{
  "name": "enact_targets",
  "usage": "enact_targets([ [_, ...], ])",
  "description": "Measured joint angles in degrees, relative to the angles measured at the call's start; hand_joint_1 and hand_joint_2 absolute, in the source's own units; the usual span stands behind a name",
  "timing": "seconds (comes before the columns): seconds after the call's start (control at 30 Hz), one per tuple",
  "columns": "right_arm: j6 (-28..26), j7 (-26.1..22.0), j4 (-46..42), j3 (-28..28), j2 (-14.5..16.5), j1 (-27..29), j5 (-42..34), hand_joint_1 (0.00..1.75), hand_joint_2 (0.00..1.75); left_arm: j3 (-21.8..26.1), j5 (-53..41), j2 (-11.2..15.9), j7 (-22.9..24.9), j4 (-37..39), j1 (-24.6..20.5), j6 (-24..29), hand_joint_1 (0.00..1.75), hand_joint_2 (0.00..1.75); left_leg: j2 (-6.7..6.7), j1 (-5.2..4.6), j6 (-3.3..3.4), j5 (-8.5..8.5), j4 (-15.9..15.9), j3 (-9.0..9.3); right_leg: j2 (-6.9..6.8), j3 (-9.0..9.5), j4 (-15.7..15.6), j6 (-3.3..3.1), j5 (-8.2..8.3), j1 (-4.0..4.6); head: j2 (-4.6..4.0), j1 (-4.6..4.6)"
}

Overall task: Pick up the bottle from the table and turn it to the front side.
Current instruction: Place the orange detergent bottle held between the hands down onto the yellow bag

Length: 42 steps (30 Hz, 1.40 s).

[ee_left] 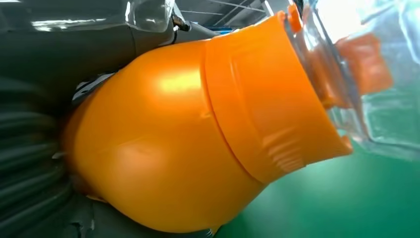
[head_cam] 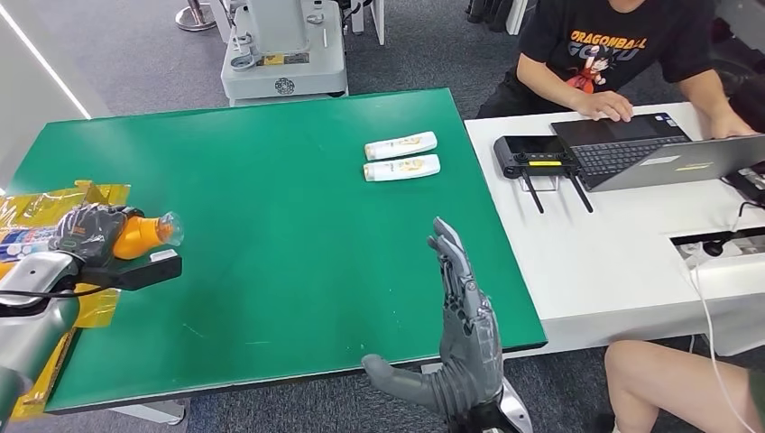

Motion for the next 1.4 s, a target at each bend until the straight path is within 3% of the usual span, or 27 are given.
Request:
enact_targets([
  [0.33,0.5,0.3,-0.4,-0.5,0.0,0.1,0.6,0.0,1.75,0.0,-1.7,-1.0,2.4,3.8,2.2,1.9,1.75,1.75,0.0,-0.01,0.0,0.0,0.0,0.0,0.0,0.01,0.0,0.01,0.0,-0.01,0.0,0.01],
  [0.63,1.0,0.3,-0.1,-0.5,0.0,-0.4,-0.3,0.0,1.75,0.5,-5.1,-2.9,5.6,6.1,5.3,16.6,1.75,1.75,0.03,-0.02,-0.05,-0.04,0.0,0.0,0.03,0.02,0.0,0.0,0.0,-0.01,0.0,0.02],
  [0.77,1.1,0.0,0.8,-0.5,0.0,-1.4,-1.6,0.0,1.75,1.5,-5.9,-3.6,5.7,6.7,7.7,20.4,1.75,1.75,0.01,0.0,-0.06,-0.05,0.0,0.0,0.02,0.0,0.0,0.0,0.0,0.0,0.0,0.01],
  [1.4,0.9,-0.2,2.9,0.1,-0.1,-2.2,-2.2,0.0,1.75,6.2,-9.4,-7.0,7.8,8.8,10.4,21.7,1.75,1.75,-0.03,0.0,-0.07,-0.04,0.0,0.0,-0.02,0.01,0.0,0.0,0.0,0.0,0.0,0.01],
])
